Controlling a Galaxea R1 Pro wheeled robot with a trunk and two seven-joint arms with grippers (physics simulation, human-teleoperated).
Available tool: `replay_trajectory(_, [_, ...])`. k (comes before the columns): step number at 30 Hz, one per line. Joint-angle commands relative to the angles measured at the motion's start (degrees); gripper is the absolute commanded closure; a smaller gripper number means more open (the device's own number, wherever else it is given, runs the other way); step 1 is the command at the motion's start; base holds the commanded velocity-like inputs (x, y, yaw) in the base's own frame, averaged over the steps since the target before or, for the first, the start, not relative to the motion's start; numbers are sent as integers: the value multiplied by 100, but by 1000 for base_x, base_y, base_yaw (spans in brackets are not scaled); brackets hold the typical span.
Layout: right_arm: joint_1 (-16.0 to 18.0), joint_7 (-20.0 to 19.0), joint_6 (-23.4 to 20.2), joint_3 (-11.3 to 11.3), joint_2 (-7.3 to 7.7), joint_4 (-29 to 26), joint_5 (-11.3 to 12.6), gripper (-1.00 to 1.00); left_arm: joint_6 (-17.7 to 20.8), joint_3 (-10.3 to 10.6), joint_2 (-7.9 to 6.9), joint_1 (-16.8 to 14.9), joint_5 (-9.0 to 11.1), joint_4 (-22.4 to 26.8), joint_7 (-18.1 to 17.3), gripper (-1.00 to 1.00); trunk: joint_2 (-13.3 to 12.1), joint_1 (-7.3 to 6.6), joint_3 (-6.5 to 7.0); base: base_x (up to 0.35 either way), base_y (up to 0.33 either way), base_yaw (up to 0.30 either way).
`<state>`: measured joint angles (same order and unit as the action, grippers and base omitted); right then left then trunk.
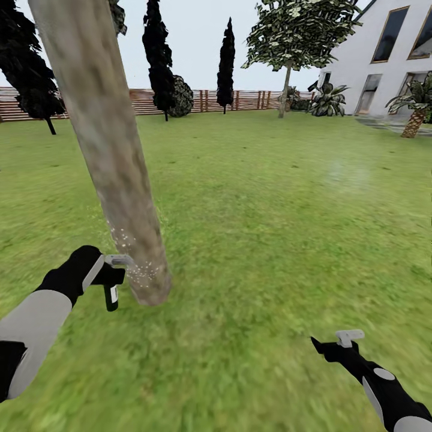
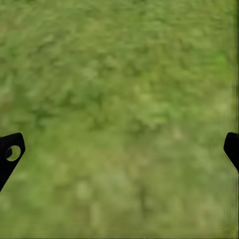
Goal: In the garden, pick up the pesticide atomizer on the floor and spray pesticide onto both trees until each tree trunk is fully covered.
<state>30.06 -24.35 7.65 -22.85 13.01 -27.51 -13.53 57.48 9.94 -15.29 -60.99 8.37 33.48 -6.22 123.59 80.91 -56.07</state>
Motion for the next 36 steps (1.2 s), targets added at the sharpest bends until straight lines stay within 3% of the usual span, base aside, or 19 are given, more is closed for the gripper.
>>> replay_trajectory(1, [0,0,0,0,0,0,0,-100,0,-1,0,0,-2,0,4,100,0,0,0,0,-271,0])
replay_trajectory(14, [0,-7,0,6,-6,0,0,-100,1,-16,1,0,-2,7,3,100,0,0,0,-44,-271,59])
replay_trajectory(17, [0,-7,0,8,-8,0,0,-100,-2,-228,15,0,-2,15,6,100,0,0,0,-1,-272,271])
replay_trajectory(23, [0,-8,0,9,-4,0,0,-100,0,-328,26,-26,-14,308,20,100,0,0,0,7,-272,187])
replay_trajectory(30, [0,-9,0,9,-8,0,3,-100,0,-333,23,-18,-19,339,25,100,0,0,0,164,-241,8])
replay_trajectory(36, [0,-9,0,9,-9,0,1,-100,0,-326,26,-18,-26,335,25,100,0,0,0,144,-258,235])
